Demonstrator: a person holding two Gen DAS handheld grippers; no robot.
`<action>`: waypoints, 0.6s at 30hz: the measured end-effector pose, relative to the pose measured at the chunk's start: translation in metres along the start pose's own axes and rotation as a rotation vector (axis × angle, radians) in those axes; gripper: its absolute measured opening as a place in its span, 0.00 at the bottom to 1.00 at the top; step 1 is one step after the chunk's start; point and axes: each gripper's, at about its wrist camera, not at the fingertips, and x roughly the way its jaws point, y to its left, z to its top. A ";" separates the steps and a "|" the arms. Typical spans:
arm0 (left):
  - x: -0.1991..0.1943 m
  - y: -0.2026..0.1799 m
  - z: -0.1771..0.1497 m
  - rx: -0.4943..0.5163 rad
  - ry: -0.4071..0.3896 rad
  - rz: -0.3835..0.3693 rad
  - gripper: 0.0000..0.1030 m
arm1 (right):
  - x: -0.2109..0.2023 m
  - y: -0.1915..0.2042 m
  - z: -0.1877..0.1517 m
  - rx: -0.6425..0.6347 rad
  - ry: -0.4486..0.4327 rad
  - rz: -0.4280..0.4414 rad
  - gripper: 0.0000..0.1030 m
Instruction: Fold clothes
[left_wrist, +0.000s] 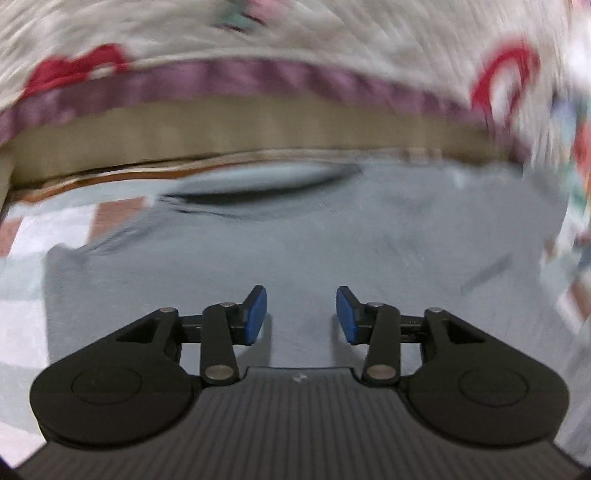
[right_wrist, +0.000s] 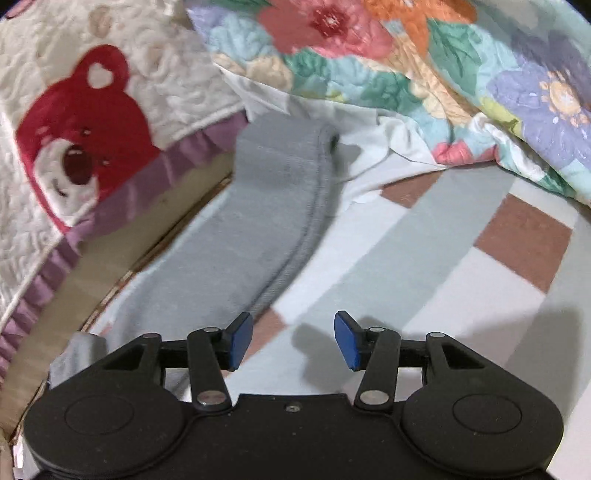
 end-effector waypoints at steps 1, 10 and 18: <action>0.005 -0.019 0.005 0.037 0.005 -0.039 0.40 | 0.003 -0.002 0.004 -0.002 -0.002 0.007 0.53; 0.065 -0.092 0.032 0.058 0.036 -0.175 0.40 | 0.050 0.006 0.056 -0.090 -0.057 -0.044 0.54; 0.081 -0.082 0.035 -0.020 0.109 -0.193 0.42 | 0.094 -0.003 0.097 -0.075 -0.118 -0.129 0.16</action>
